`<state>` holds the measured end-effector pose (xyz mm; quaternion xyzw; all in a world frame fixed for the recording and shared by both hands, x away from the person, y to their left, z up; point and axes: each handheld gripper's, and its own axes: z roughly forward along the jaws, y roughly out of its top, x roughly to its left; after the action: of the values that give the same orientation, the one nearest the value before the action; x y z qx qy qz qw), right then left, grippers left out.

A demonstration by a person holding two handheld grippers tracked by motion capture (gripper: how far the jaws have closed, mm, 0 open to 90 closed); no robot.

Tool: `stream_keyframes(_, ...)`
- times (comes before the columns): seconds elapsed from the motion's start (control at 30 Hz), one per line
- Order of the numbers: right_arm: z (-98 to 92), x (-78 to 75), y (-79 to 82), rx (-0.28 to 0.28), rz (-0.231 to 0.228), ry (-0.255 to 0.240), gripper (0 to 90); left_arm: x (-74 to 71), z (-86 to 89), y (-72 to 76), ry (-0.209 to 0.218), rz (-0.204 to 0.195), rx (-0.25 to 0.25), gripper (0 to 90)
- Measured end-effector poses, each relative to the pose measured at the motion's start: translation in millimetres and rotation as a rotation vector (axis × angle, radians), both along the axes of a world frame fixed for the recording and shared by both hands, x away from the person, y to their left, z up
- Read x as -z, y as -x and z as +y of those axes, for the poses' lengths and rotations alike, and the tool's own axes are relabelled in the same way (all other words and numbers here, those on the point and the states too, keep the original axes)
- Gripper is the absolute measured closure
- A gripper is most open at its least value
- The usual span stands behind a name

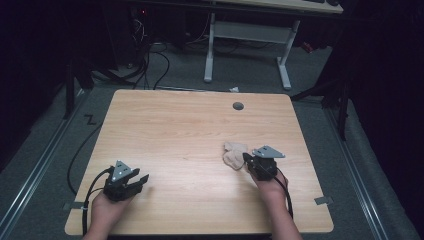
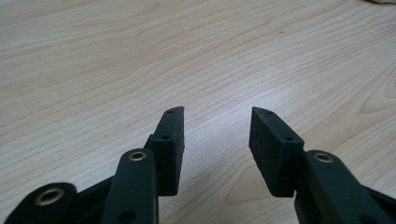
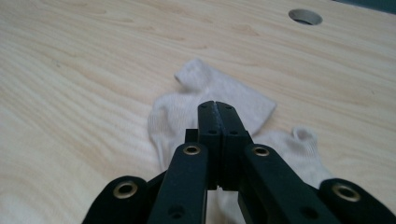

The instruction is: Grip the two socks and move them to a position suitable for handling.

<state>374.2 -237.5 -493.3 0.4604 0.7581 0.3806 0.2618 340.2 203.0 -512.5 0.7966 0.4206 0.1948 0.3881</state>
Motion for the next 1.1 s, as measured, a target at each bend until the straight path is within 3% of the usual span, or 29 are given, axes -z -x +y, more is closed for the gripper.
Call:
stream_keyframes(0.3,15.9,3.9,-32.3,0.007,0.009,0.042,89.5,2.1,-1.7,-0.1,0.001,0.010,0.006,49.2)
stream_keyframes(0.4,18.8,15.2,-41.2,0.013,0.061,0.061,89.5,1.4,-1.0,0.7,0.006,0.005,0.009,48.8)
stream_keyframes(0.67,26.9,24.9,-40.4,0.000,0.106,0.129,89.8,1.6,-2.2,0.8,0.012,0.007,0.013,47.8)
stream_keyframes(1.1,36.7,27.9,-29.3,-0.041,0.120,0.149,89.7,0.6,-2.3,0.8,0.014,0.005,0.019,47.7)
